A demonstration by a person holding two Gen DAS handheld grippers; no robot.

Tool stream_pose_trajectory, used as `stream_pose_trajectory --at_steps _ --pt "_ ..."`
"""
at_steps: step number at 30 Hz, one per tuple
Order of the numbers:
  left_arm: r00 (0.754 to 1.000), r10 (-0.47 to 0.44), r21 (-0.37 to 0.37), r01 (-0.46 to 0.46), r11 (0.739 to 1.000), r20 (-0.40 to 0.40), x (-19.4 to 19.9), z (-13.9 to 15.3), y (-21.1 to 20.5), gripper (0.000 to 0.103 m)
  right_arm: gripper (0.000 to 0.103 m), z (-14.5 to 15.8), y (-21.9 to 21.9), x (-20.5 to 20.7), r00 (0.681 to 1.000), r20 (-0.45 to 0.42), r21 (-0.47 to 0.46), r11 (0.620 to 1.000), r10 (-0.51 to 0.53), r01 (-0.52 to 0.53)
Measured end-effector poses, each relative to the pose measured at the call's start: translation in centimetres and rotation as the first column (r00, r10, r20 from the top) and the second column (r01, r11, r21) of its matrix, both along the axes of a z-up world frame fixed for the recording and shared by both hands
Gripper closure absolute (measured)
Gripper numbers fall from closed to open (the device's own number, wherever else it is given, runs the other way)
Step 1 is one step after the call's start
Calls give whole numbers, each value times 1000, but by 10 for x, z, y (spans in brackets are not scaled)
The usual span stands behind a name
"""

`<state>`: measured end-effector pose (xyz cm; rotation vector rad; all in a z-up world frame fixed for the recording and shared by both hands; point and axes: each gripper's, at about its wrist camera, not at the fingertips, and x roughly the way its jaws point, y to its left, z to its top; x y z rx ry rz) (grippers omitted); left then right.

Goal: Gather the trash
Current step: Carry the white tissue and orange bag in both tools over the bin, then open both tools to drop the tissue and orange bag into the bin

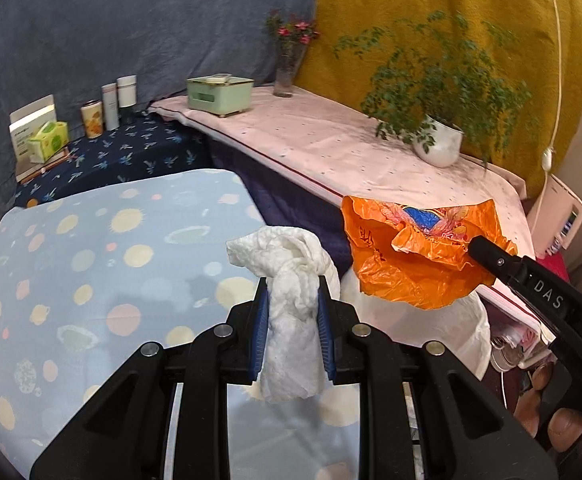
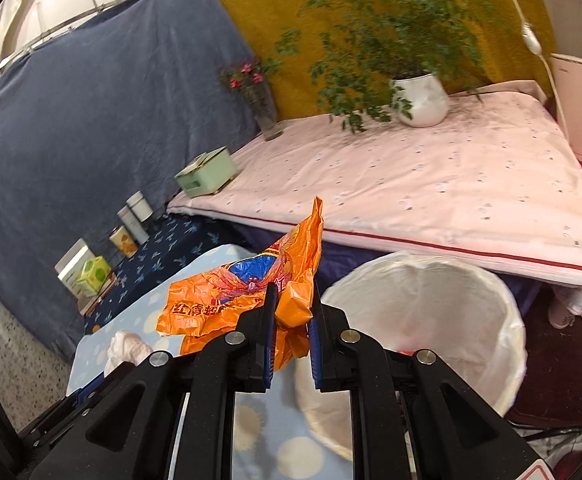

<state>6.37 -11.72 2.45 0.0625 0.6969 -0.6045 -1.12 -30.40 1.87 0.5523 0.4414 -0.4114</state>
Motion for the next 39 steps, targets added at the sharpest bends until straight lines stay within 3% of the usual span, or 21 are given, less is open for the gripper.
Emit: stream_pose_trajectory --at_steps 11,23,26,27,28,39 --pt "993 -118 34 118 992 3 -34 0 -62 81 90 -7 -51 -48 996 6 33 995 -93 93" --pt "974 -224 30 225 974 -37 -50 -13 -109 79 90 -22 -81 -74 989 -15 47 988 -145 145" --pt "973 -231 38 232 972 -30 -52 -17 -116 67 90 -27 -86 -76 988 -21 55 987 -152 153" --pt "974 -224 45 225 973 -25 -52 -18 -117 53 90 -28 -88 -76 988 -23 59 986 -153 154" --pt "976 -218 42 219 975 -17 -52 -19 -117 47 90 -29 -89 -75 988 -25 62 986 -153 154" --pt "989 -139 45 141 989 -58 -32 -30 -99 46 90 -40 -79 -50 994 -67 53 994 -89 93"
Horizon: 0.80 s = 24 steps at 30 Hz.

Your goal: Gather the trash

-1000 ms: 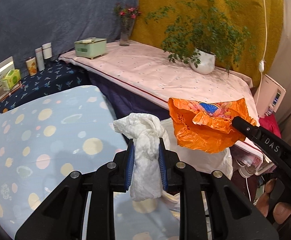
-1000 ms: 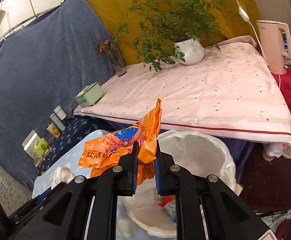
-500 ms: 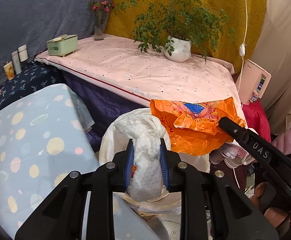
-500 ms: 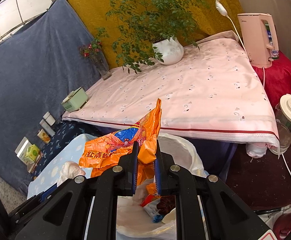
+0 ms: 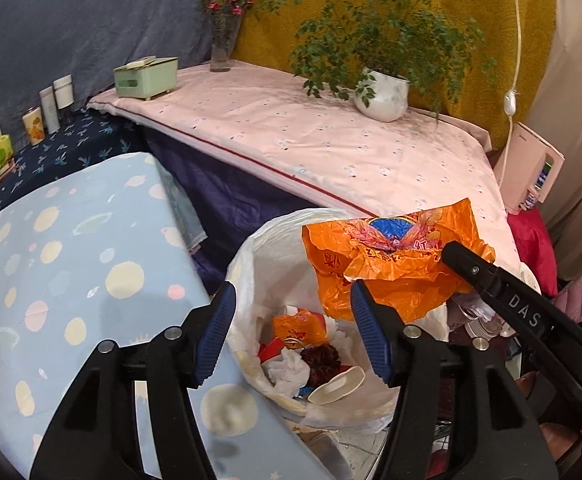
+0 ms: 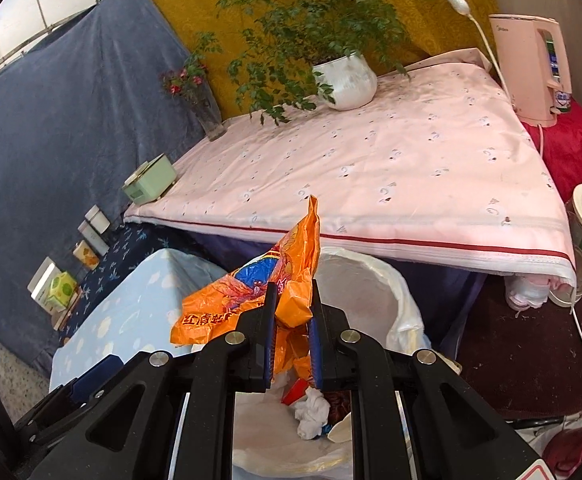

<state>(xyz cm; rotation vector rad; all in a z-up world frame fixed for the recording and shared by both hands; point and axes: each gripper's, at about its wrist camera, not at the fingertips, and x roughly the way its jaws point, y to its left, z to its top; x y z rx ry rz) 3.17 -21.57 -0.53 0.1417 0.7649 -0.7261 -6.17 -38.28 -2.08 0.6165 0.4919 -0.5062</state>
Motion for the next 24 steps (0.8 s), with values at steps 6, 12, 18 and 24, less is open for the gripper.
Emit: stream_pose_trajectory --at_steps 6,12,18,24 --pt "998 69 17 -69 997 -7 11 -8 19 32 83 -7 18 22 996 -62 -26 998 63 -65" --pt "993 116 31 -116 993 -6 15 -14 39 26 70 -13 34 31 986 -125 -60 991 110 -118" --pt "989 144 53 -144 988 14 12 -13 54 26 56 -6 53 24 969 -191 -133 974 156 -183" --pt "987 162 78 -163 984 24 4 -9 62 22 37 3 73 13 954 -235 -180 956 188 -233"
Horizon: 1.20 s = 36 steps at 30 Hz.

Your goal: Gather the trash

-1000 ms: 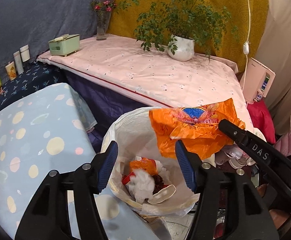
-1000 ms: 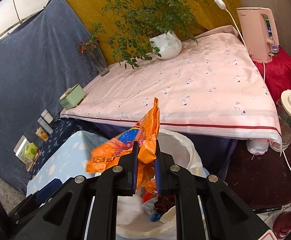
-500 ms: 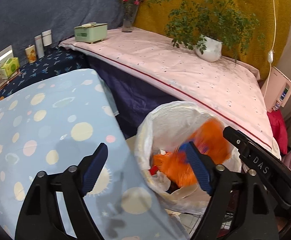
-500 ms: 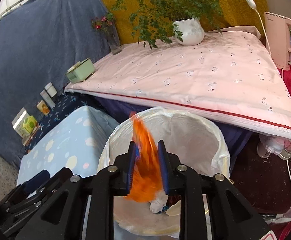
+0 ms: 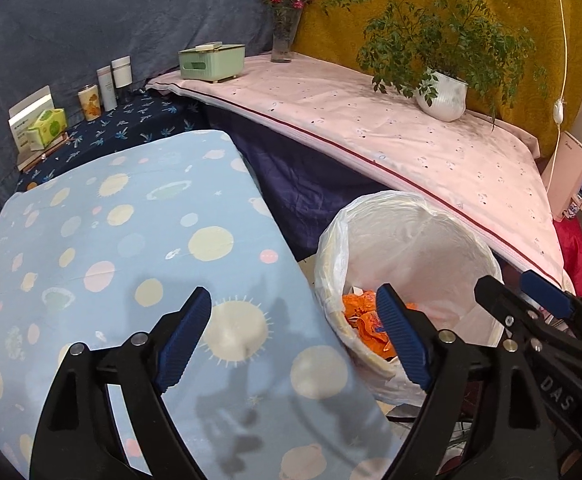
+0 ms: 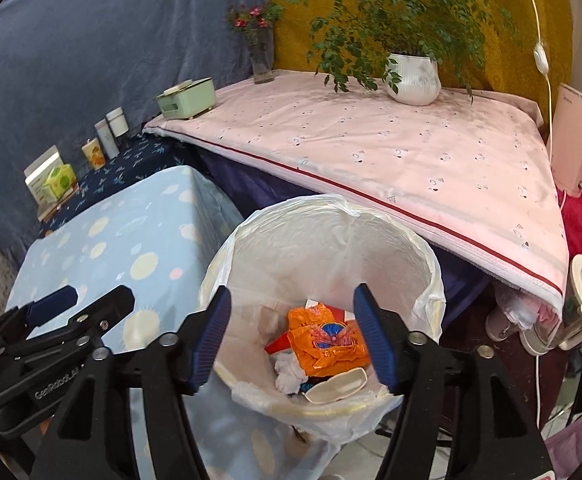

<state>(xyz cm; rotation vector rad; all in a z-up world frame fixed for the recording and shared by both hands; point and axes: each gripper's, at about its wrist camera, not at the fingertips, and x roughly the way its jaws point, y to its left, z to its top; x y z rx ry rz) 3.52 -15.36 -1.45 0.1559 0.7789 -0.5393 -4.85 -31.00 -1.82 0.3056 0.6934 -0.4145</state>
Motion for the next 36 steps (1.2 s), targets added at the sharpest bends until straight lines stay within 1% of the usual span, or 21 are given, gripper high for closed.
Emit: stream_pose_trajectory --at_steps 2,3,4,8,12,16,18,23,29,36 --pt "1000 7 16 -7 1000 14 -3 1 2 21 35 2 8 -2 1000 -19 -13 1000 12 -13" --pt "1000 6 21 -6 1000 18 -5 1 4 21 31 3 10 -4 1000 -29 -20 1000 11 -12" --pt "1000 2 25 -2 1000 18 -6 1 5 21 30 3 12 -5 999 -35 -23 1000 8 -9" --pt "1000 6 33 -6 999 19 -9 2 10 17 19 4 11 -14 999 -42 5 1000 -17 17" --pt "1000 6 30 -6 1000 9 -11 1 13 15 19 4 14 -19 996 -71 -46 998 -53 50" --pt "1000 16 22 -16 1000 -5 -13 -1 16 12 16 2 13 -26 994 -88 -48 997 -60 56" --pt "1000 16 22 -16 1000 -7 -14 -2 17 12 7 0 14 -28 994 -95 -61 997 -61 55" --pt "1000 -3 32 3 999 1 -19 -3 15 12 7 -2 19 -32 991 -121 -106 993 -62 49" --pt "1000 -11 39 10 999 13 -24 -1 14 11 7 -1 25 -35 991 -123 -123 992 -51 36" --pt "1000 -3 29 3 1000 -1 -24 -1 14 11 7 -1 27 -37 991 -126 -129 991 -53 37"
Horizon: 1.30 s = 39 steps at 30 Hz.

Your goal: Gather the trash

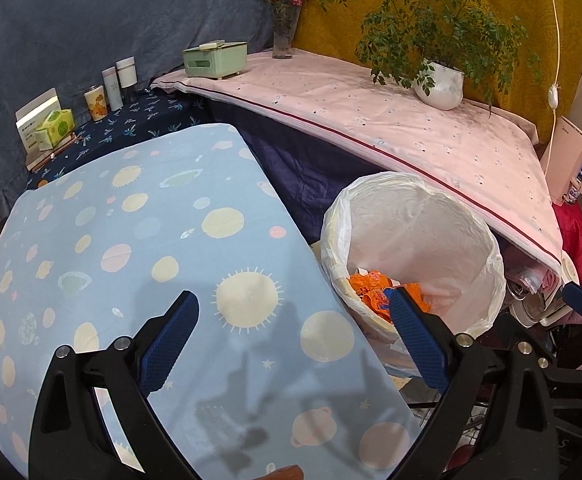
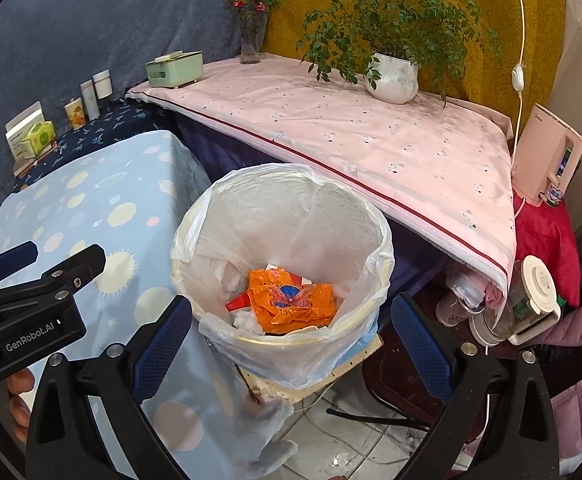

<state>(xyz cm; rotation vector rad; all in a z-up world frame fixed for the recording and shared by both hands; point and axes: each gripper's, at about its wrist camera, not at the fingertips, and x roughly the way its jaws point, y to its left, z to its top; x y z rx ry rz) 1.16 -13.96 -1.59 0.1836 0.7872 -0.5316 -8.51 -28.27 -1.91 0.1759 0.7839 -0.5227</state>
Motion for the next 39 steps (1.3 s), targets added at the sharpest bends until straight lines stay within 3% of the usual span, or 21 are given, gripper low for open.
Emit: stream_pose_trajectory --at_steps 39 --pt "1000 -20 26 21 999 -12 -13 -5 -9 11 7 -9 2 -9 999 -35 -8 1000 6 -6"
